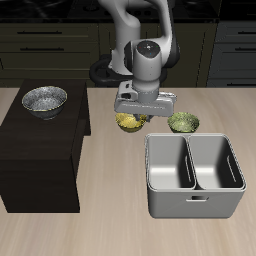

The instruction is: Stack the yellow bowl on the black bowl

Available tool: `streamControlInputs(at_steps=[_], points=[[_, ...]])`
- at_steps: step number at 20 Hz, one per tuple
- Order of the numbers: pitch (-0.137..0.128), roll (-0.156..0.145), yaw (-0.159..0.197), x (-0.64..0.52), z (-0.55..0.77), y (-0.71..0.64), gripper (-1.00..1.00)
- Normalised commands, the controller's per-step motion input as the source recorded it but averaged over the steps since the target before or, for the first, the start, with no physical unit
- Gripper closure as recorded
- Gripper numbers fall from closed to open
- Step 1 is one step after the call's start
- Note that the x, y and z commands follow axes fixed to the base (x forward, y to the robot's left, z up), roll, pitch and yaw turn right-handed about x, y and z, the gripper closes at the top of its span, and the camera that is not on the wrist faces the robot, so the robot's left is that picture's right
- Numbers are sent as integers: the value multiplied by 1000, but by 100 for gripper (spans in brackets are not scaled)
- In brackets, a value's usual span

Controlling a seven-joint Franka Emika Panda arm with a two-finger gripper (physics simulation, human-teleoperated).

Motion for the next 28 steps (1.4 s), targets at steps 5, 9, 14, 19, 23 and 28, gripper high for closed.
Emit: streamControlInputs(at_steps=[5,9,14,19,23,28], points=[[3,22,-4,-42,-16,5,100],[5,13,-6,5,14,20,100],[-29,19,-11,-7,265,-9,100],[-58,-5,-23,59,505,-134,100],[-63,-41,-6,137,471,-146,100],[-40,-34,11,156,352,-70,100]])
